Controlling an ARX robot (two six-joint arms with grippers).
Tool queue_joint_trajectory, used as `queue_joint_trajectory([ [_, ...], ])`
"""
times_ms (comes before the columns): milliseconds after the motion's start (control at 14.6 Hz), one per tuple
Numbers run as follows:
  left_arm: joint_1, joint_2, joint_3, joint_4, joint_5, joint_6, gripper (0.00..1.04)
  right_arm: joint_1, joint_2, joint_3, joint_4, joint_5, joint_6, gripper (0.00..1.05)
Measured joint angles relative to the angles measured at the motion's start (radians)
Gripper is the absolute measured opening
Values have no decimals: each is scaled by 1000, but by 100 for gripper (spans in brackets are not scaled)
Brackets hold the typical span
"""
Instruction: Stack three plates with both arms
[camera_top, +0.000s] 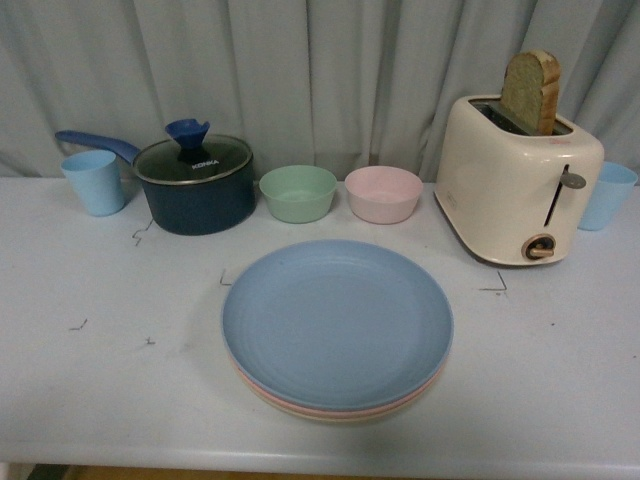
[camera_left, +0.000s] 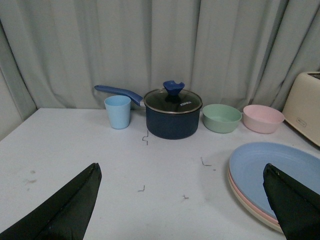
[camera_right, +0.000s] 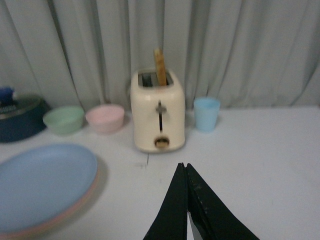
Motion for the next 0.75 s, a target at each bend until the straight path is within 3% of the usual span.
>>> queue_joint_trajectory([
  [342, 0, 0, 0, 0, 1, 0, 98, 0, -2, 0, -5, 0, -1, 4],
  [548, 0, 0, 0, 0, 1, 0, 98, 0, -2, 0, -5, 0, 0, 42],
  [616, 0, 0, 0, 0, 1, 0, 98, 0, -2, 0, -5, 0, 0, 76],
  [753, 0, 0, 0, 0, 1, 0, 98, 0, -2, 0, -5, 0, 0, 97],
])
